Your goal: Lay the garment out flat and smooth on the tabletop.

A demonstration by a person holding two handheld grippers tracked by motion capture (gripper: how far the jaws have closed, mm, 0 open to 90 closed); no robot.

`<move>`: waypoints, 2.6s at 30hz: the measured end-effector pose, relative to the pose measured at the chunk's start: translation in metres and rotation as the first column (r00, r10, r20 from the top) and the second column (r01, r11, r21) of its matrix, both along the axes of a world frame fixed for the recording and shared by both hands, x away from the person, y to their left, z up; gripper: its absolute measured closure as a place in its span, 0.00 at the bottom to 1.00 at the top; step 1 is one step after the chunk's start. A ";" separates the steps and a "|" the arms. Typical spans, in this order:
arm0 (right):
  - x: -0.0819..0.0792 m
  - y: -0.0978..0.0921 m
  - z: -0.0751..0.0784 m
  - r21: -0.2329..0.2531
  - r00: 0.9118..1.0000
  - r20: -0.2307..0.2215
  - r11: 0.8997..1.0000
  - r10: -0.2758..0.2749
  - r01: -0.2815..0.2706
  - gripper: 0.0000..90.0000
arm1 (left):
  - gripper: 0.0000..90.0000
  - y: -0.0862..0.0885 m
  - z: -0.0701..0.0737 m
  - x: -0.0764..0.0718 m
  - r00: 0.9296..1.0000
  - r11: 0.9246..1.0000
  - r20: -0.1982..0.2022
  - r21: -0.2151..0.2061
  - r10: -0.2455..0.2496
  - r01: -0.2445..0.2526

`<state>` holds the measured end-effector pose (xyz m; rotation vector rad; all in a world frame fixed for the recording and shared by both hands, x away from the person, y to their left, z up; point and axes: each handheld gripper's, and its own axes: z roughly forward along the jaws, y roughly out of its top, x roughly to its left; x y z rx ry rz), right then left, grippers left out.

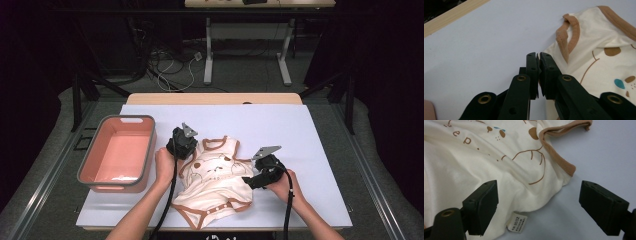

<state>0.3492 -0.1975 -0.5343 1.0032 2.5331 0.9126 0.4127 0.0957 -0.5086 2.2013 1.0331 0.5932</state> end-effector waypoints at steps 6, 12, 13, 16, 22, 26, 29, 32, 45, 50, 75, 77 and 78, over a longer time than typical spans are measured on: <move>0.000 0.000 0.000 -0.002 1.000 0.001 1.000 0.003 -0.003 0.18 | 0.92 0.006 -0.004 0.010 0.997 0.997 -0.029 0.010 0.073 -0.073; 0.000 0.001 0.001 -0.007 1.000 0.000 1.000 0.004 -0.004 0.18 | 0.82 0.011 -0.005 0.012 0.993 0.994 -0.036 0.021 0.111 -0.111; 0.000 0.001 0.001 -0.007 1.000 -0.003 1.000 0.006 -0.006 0.18 | 0.79 0.012 -0.005 0.011 0.993 0.993 -0.034 0.020 0.117 -0.116; 0.000 0.002 0.001 -0.009 1.000 -0.002 1.000 0.007 -0.007 0.18 | 0.71 0.014 -0.004 0.009 0.992 0.992 -0.025 0.011 0.127 -0.127; 0.000 0.003 0.002 -0.008 1.000 -0.001 1.000 0.009 -0.009 0.18 | 0.52 0.013 -0.004 0.000 0.994 0.994 -0.035 -0.005 0.105 -0.105; 0.000 0.003 0.003 -0.004 1.000 0.023 1.000 -0.001 0.001 0.21 | 0.45 0.009 -0.009 -0.016 0.998 0.998 -0.046 -0.019 0.051 -0.051; 0.001 0.005 0.005 -0.001 0.999 0.050 1.000 -0.016 0.016 0.24 | 0.42 0.006 -0.014 -0.030 0.999 1.000 -0.047 -0.005 0.008 -0.008; 0.005 0.007 0.005 -0.009 0.996 0.082 0.999 -0.032 0.033 0.34 | 0.42 0.007 -0.019 -0.041 0.999 0.999 -0.043 0.028 -0.017 0.018; 0.036 0.027 -0.008 -0.056 0.998 0.065 0.998 -0.025 0.028 0.72 | 0.49 0.018 -0.031 -0.059 0.993 0.995 -0.091 0.056 -0.075 0.080; 0.037 0.025 -0.015 -0.035 0.999 0.031 0.999 -0.041 0.042 0.93 | 0.62 0.019 -0.039 -0.060 0.989 0.993 -0.118 0.070 -0.090 0.099; 0.003 0.011 0.000 -0.048 0.997 -0.024 0.996 -0.071 0.070 0.62 | 0.80 0.032 -0.035 -0.068 0.978 0.988 -0.145 0.021 -0.149 0.153; 0.005 0.013 0.002 -0.035 0.996 0.010 0.996 -0.087 0.087 0.55 | 0.64 0.029 -0.035 -0.067 0.983 0.989 -0.121 0.031 -0.141 0.146; 0.006 0.015 0.002 -0.029 0.995 0.019 0.995 -0.097 0.098 0.54 | 0.58 0.027 -0.036 -0.066 0.985 0.990 -0.111 0.042 -0.130 0.136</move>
